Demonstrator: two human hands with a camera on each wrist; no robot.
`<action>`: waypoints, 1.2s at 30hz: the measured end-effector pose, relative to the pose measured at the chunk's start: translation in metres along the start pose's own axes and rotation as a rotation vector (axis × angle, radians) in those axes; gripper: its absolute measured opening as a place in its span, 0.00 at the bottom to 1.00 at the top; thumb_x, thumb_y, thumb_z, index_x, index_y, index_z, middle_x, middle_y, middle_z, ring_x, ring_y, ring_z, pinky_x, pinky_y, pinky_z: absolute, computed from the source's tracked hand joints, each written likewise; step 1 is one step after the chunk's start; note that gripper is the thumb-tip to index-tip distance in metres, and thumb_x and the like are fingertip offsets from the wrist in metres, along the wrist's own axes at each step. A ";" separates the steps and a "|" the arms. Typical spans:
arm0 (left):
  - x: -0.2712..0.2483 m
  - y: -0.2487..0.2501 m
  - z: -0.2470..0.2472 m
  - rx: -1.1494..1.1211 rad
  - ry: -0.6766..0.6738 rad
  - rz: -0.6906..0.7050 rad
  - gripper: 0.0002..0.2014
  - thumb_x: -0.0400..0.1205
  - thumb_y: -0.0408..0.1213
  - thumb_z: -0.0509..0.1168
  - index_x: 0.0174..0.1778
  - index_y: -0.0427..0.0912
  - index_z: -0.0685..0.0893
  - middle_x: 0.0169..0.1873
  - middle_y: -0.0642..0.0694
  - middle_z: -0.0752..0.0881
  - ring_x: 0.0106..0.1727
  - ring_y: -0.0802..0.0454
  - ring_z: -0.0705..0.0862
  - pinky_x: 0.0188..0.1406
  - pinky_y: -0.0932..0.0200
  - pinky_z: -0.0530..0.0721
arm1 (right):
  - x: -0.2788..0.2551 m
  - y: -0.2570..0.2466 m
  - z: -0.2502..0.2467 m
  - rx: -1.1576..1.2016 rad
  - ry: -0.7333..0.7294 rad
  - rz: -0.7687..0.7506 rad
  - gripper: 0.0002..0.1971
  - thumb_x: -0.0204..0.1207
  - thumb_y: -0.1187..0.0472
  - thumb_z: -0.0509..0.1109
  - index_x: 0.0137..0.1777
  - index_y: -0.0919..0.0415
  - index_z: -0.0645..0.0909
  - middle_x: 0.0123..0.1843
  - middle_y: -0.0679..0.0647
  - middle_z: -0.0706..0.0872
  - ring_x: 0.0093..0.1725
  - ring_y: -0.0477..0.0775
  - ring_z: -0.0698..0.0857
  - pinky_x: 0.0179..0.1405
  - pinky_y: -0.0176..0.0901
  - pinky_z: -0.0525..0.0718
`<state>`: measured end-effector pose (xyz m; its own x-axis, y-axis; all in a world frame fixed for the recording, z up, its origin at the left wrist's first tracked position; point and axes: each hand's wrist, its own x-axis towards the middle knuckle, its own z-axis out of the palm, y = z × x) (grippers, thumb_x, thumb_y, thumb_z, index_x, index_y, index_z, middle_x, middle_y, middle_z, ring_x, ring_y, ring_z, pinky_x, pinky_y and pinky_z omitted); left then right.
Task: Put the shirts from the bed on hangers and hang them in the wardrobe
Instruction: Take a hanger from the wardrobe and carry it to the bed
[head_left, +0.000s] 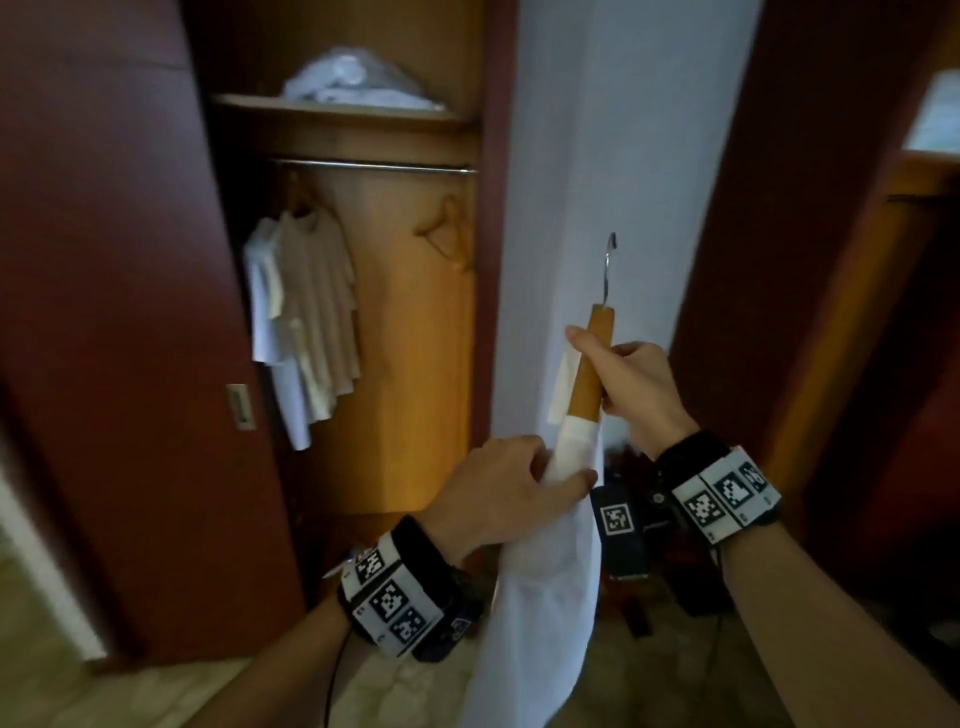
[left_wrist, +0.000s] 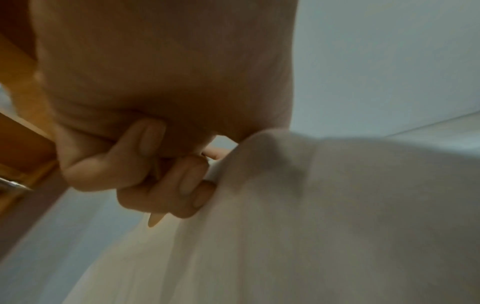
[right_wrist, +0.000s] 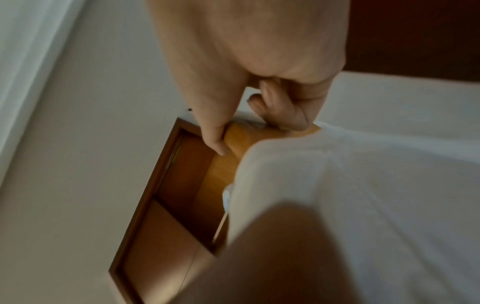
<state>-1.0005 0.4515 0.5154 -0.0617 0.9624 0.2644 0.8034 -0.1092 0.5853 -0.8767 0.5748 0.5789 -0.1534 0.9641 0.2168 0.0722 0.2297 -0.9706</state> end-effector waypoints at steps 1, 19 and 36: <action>0.011 -0.016 -0.010 0.017 0.029 -0.018 0.25 0.81 0.70 0.63 0.42 0.49 0.81 0.34 0.51 0.84 0.34 0.52 0.83 0.36 0.54 0.82 | 0.018 0.000 0.021 0.025 -0.032 -0.003 0.26 0.71 0.38 0.83 0.32 0.54 0.74 0.29 0.51 0.76 0.30 0.51 0.79 0.33 0.46 0.76; 0.237 -0.268 -0.168 0.102 0.326 -0.301 0.25 0.83 0.58 0.67 0.30 0.42 0.75 0.25 0.49 0.75 0.26 0.53 0.74 0.31 0.51 0.72 | 0.320 0.008 0.340 0.079 -0.678 -0.073 0.15 0.82 0.55 0.80 0.59 0.68 0.87 0.29 0.53 0.77 0.23 0.45 0.74 0.19 0.35 0.73; 0.441 -0.495 -0.298 0.373 0.413 -0.270 0.24 0.82 0.65 0.64 0.62 0.49 0.79 0.45 0.49 0.87 0.43 0.48 0.87 0.44 0.45 0.89 | 0.540 0.018 0.580 0.344 -0.427 -0.168 0.16 0.87 0.55 0.74 0.68 0.65 0.79 0.26 0.41 0.79 0.24 0.42 0.74 0.23 0.37 0.74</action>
<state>-1.6020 0.8561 0.5712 -0.4556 0.7602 0.4631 0.8761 0.2907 0.3847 -1.5300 1.0222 0.6181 -0.5247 0.7625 0.3787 -0.3017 0.2494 -0.9202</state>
